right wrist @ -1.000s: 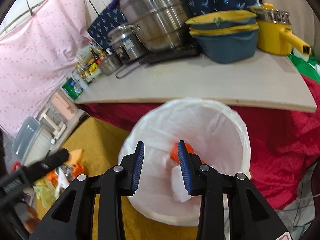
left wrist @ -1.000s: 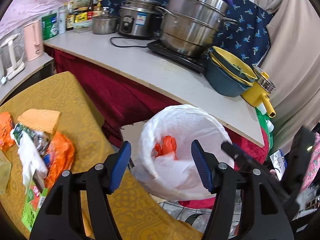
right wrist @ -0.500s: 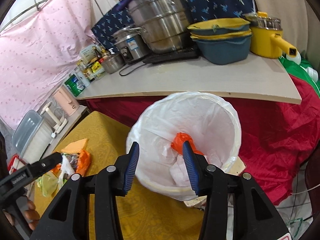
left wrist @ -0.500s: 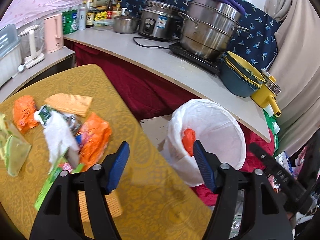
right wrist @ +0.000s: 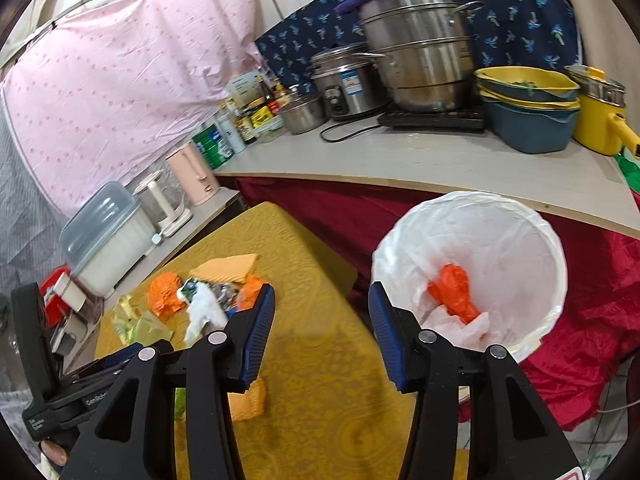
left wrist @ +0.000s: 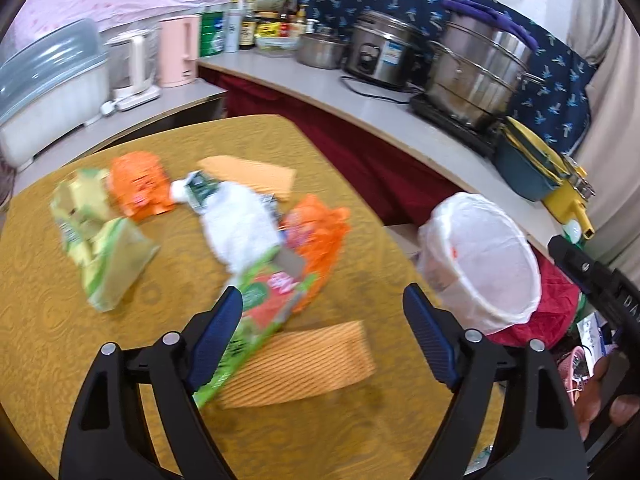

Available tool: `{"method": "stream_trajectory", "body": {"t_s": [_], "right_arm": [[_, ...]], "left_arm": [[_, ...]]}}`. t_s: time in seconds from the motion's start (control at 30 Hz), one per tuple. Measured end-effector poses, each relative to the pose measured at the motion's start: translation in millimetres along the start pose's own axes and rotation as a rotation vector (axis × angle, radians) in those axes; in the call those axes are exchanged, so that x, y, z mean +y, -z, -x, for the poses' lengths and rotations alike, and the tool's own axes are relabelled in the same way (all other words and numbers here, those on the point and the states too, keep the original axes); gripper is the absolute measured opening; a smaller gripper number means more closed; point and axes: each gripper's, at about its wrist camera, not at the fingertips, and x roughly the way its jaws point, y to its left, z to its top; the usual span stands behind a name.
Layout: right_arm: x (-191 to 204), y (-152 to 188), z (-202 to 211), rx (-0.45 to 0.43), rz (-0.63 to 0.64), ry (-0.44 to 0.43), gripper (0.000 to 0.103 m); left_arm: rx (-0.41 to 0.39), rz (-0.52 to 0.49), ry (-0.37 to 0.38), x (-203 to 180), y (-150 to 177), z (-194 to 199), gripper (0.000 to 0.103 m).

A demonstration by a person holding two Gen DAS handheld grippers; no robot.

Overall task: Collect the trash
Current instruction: 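Return to the table and grasp the yellow-green snack bag with the left tool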

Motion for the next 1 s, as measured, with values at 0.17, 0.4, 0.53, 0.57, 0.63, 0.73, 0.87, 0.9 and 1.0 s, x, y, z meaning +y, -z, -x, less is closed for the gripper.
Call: {"method": "stream_trajectory", "body": {"t_s": [0.17,0.4,0.53,0.57,0.63,0.73,0.87,0.9,1.0], "right_arm": [[32.9,8.0,-11.6,0.030,0.044,-0.040,0.048],[75.2,20.5,-34.3,0.086,0.111,-0.085,0.048],[98.5,27.0,-52.5,0.122,0.149,-0.107,0.048],[104.1,27.9,-57.5,0.131,0.157,-0.112,0.048],[114.0,28.7,-66.9,0.146,0.169,-0.123,0.048],[131.3,28.8,-85.5,0.170,0.192,-0.137,0.048],[156.6,26.6,-113.7,0.195,0.232,-0.150,0.048],[162.8,26.7,-120.7,0.201,0.242,-0.151,0.048],[181.0,28.9,-145.3,0.221,0.278,-0.151,0.048]], "left_arm": [[0.005,0.068,-0.035,37.7,9.3,7.0,0.079],[0.002,0.158,-0.094,84.8,14.6,11.2,0.080],[-0.014,0.207,-0.131,110.8,13.9,14.5,0.088],[-0.017,0.220,-0.133,117.0,11.8,15.2,0.088],[-0.018,0.242,-0.138,128.5,7.8,14.0,0.088],[-0.024,0.274,-0.143,144.2,-1.2,10.8,0.088],[-0.024,0.316,-0.141,164.9,-17.8,-0.1,0.088],[-0.023,0.323,-0.144,168.0,-20.4,-2.8,0.088],[-0.008,0.344,-0.155,179.1,-28.2,-16.6,0.088]]}}
